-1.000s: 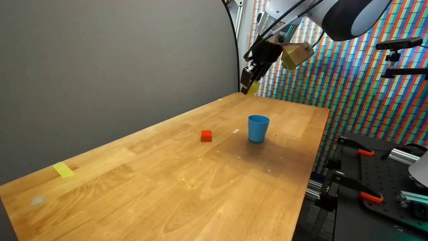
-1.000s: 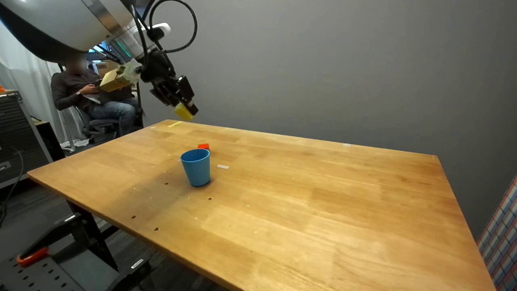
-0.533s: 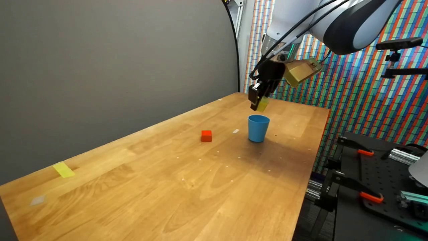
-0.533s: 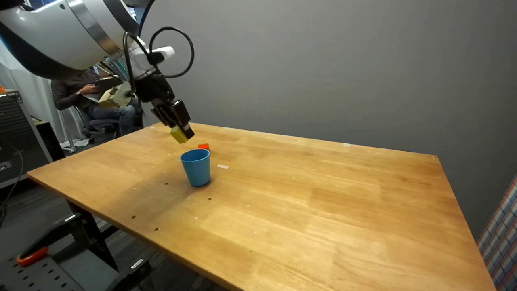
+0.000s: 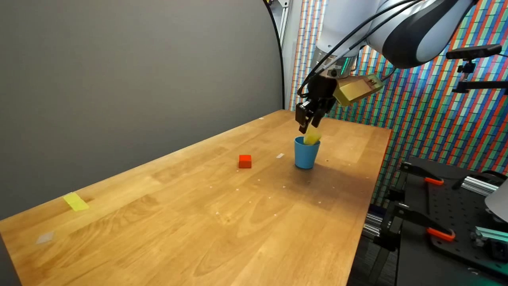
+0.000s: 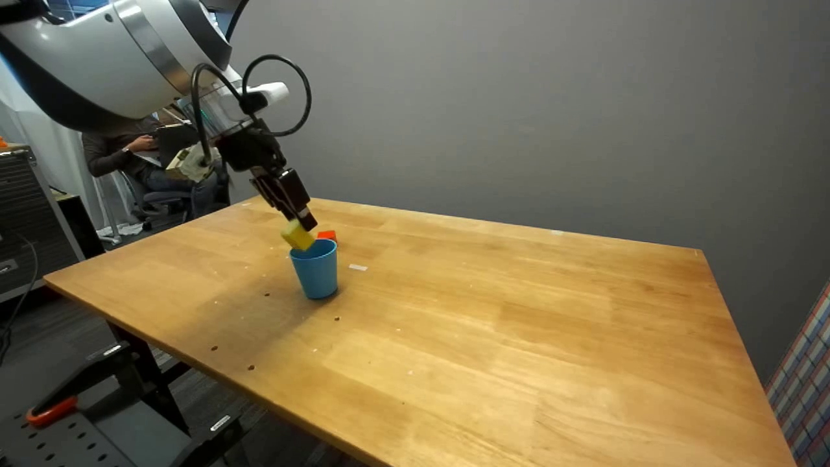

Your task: Put the yellow block in the cup

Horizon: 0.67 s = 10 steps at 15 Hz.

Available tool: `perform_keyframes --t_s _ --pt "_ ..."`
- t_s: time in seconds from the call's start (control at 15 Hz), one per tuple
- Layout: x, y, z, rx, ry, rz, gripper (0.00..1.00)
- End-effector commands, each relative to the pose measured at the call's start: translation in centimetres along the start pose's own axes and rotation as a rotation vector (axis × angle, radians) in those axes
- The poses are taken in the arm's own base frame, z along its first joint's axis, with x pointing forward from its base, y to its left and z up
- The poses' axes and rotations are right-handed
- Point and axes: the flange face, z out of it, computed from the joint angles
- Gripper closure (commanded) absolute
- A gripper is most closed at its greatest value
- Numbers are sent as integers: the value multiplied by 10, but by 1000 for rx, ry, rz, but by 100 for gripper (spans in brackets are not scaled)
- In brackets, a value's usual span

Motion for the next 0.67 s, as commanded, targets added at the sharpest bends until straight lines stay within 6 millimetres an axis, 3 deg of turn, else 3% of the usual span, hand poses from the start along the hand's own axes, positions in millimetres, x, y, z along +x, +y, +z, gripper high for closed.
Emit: perform_keyframes --t_s 0.0,0.13,0.6 --pt "3 4 -3 4 20 29 13" --pt "1 1 -4 30 14 21 1" --pt "-17 -39 -16 283 2 -112 0"
